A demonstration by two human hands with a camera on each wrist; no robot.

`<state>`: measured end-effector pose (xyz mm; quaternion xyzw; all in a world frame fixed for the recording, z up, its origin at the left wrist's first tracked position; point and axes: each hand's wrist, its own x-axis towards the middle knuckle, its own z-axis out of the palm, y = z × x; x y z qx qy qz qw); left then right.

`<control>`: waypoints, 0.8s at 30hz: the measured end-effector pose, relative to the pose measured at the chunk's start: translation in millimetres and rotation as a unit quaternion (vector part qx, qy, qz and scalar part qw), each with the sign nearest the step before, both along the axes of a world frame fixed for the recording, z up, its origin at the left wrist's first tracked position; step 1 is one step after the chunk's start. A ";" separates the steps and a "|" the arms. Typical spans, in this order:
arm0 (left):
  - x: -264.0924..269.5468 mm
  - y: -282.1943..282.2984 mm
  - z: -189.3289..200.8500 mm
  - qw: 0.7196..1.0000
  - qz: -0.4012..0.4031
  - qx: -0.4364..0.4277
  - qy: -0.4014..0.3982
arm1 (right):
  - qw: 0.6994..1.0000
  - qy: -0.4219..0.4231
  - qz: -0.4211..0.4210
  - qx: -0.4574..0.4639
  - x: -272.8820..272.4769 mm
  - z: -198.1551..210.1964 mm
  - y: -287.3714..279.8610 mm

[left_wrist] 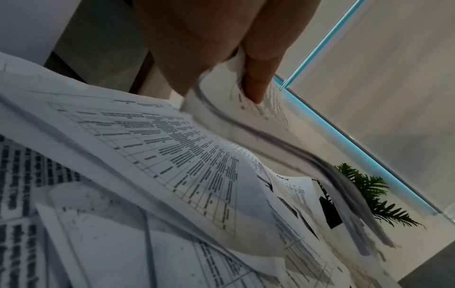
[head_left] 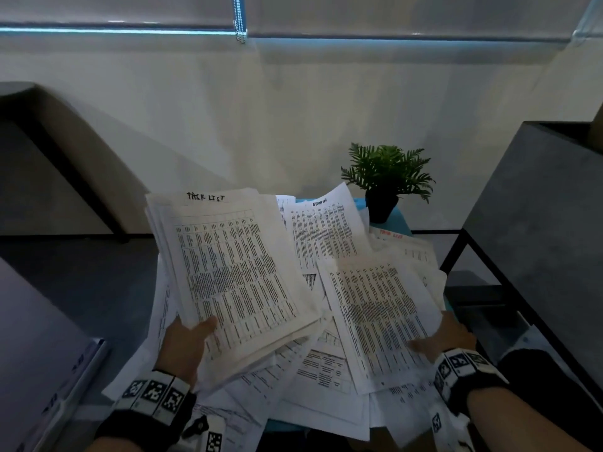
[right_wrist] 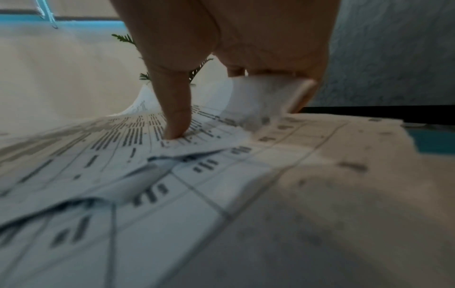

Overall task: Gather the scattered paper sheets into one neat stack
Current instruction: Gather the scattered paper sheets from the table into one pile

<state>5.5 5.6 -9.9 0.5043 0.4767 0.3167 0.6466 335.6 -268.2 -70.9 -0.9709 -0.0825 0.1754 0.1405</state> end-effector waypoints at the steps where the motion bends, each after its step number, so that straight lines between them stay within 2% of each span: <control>1: 0.1 0.1 -0.5 1.000 -0.001 0.001 0.002 | 1.000 -0.004 -0.009 0.027 -4.1 8.6 -0.2; 5: -1.7 -1.5 2.3 1.000 -0.010 0.018 0.009 | 0.992 -0.011 0.000 0.126 -23.4 57.8 -2.2; 9: -3.3 -4.7 5.7 0.999 -0.018 0.025 0.010 | 0.973 -0.079 -0.005 0.216 -38.0 101.3 -11.8; 12: -1.4 -10.8 9.2 0.999 -0.032 0.015 0.008 | 0.934 -0.149 0.006 0.325 -52.3 133.4 -16.7; 14: 1.7 -17.6 14.3 0.999 -0.047 0.013 0.001 | 0.893 -0.172 0.014 0.416 -64.8 156.3 -14.5; 17: 9.1 -29.1 23.6 0.997 -0.082 -0.011 -0.012 | 0.814 -0.093 -0.001 0.573 -82.1 175.3 -1.7; 19: 14.2 -36.2 30.3 0.993 -0.112 -0.028 -0.012 | 0.786 -0.009 0.005 0.618 -90.2 172.6 13.5; 22: 21.0 -46.2 40.6 0.988 -0.148 -0.032 -0.015 | 0.793 0.054 0.042 0.606 -104.0 154.2 37.5; 24: 23.0 -51.6 46.4 0.984 -0.167 -0.047 -0.028 | 0.823 0.076 0.053 0.561 -113.8 137.4 49.6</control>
